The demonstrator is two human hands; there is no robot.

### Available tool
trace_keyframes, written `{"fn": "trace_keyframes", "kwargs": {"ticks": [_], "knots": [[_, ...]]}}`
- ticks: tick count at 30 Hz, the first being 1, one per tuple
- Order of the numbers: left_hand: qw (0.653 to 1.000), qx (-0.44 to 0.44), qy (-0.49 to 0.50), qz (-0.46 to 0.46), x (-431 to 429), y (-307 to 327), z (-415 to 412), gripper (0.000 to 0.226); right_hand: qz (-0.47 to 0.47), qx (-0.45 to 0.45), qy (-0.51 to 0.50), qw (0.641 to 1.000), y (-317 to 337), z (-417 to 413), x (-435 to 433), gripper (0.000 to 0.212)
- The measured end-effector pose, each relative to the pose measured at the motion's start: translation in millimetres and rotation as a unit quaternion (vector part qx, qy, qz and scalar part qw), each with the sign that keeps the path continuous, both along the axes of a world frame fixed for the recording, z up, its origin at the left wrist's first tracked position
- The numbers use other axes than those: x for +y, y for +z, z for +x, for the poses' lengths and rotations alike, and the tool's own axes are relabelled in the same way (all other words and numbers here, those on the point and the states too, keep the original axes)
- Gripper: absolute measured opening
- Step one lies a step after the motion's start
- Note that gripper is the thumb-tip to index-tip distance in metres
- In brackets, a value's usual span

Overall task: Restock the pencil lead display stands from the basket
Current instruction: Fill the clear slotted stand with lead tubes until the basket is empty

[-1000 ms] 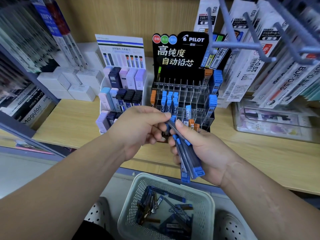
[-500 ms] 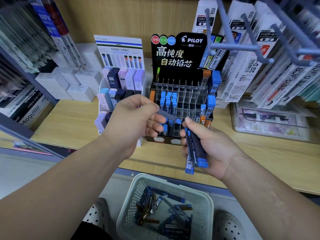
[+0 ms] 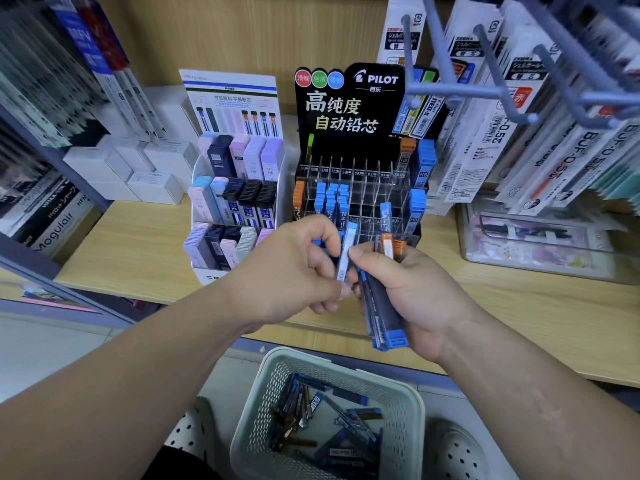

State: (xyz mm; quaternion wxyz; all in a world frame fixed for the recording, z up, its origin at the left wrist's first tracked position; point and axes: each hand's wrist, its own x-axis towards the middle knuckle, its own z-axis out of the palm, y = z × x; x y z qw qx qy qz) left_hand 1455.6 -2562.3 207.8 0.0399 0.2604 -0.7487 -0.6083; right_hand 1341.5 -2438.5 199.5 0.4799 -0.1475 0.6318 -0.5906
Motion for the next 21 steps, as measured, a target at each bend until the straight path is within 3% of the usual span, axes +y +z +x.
{"fn": "trace_keyframes", "kwargs": {"ticks": [5, 9, 13, 18, 21], "knots": [[0.999, 0.009, 0.006, 0.033, 1.0, 2.1, -0.2, 0.054, 0.002, 0.008, 0.026, 1.000, 0.6, -0.5, 1.6, 0.015], [0.999, 0.003, -0.018, 0.038, -1.6, 0.8, 0.5, 0.086, 0.004, 0.020, 0.057, 0.998, -0.4, -1.3, 3.0, 0.019], [1.000, 0.002, -0.015, -0.001, -0.2, 1.7, 0.8, 0.065, 0.011, 0.019, 0.069, 0.997, -2.0, -1.5, 3.9, 0.015], [0.997, 0.042, 0.045, -0.044, -6.2, -1.2, -3.3, 0.023, 0.014, 0.017, 0.077, 0.997, -5.3, 2.1, 4.7, 0.016], [0.994, 0.061, 0.068, -0.062, -9.5, 0.7, -6.4, 0.014, 0.025, -0.005, 0.056, 0.998, -5.8, 2.6, 5.3, 0.016]]}}
